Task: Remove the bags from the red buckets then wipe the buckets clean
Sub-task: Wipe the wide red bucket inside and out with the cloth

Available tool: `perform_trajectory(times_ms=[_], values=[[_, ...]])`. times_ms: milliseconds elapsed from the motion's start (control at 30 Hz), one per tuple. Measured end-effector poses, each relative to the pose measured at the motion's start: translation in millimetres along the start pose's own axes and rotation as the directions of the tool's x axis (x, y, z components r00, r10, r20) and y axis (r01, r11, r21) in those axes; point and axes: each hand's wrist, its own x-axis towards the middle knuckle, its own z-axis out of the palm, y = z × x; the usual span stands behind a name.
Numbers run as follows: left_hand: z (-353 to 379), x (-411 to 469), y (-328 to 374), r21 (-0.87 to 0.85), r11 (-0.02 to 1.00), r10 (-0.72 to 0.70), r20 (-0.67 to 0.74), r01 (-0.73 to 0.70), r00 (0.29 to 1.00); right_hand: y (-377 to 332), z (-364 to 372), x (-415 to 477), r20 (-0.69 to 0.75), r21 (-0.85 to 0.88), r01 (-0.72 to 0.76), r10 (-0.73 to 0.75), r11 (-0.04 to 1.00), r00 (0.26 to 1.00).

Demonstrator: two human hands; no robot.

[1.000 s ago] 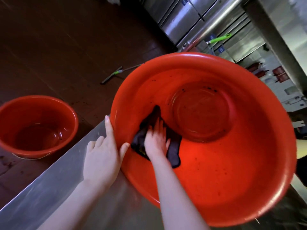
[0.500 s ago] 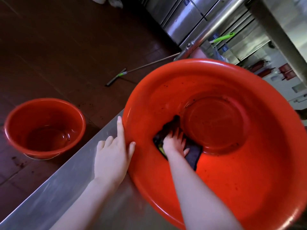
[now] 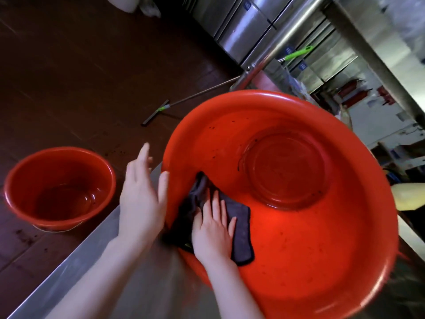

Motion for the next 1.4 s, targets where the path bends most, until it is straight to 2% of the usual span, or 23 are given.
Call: perform_trajectory(times_ms=[100,167,233,333,433,533,667,767,933,1067,1167,1233,1300,1400], values=[[3,22,7,0.152,0.975,0.138,0.156,-0.162,0.978,20,-7,7,0.047,-0.047,0.041,-0.039,0.998,0.998],[5,15,-1,0.175,0.966,0.125,0.324,-0.189,0.938,41,-16,13,0.096,-0.082,-0.007,0.015,0.997,0.995],[7,-7,-14,0.141,0.971,0.124,0.384,-0.191,0.915,59,-23,18,0.155,-0.09,-0.039,0.053,0.995,0.986],[16,-15,-21,-0.047,0.999,0.018,0.256,-0.006,0.966,71,-24,18,0.193,-0.076,0.001,0.014,0.997,0.981],[32,-9,-7,-0.045,0.994,0.109,0.269,-0.101,0.957,77,-21,15,0.194,-0.077,0.03,-0.015,0.997,0.981],[44,-6,6,-0.012,0.992,0.12,0.309,-0.122,0.943,82,-24,13,0.215,-0.084,0.043,-0.024,0.996,0.976],[51,-6,7,0.009,0.998,0.053,0.313,-0.059,0.948,80,-26,4,0.234,-0.043,-0.01,0.019,0.999,0.972],[51,-14,8,0.034,0.999,-0.01,0.293,0.0,0.956,63,-16,-10,0.186,-0.025,0.003,0.001,1.0,0.983],[50,-56,6,-0.056,0.987,-0.128,0.281,0.15,0.951,41,-2,14,0.107,0.058,-0.189,0.182,0.98,0.977],[55,-64,0,-0.093,0.975,-0.171,0.269,0.202,0.948,50,-14,80,0.078,0.228,-0.312,0.302,0.922,0.95],[58,-66,-2,-0.08,0.981,-0.148,0.268,0.175,0.952,71,-24,124,0.122,0.244,-0.373,0.353,0.895,0.928],[60,-65,-4,-0.068,0.986,-0.129,0.274,0.153,0.953,79,-24,139,0.139,0.207,-0.374,0.351,0.904,0.926],[60,-63,-7,-0.063,0.984,-0.141,0.298,0.166,0.944,74,-25,139,0.135,0.24,-0.377,0.354,0.895,0.926],[57,-62,-9,-0.043,0.99,-0.113,0.321,0.133,0.94,52,-23,115,0.096,0.301,-0.285,0.269,0.91,0.958]])
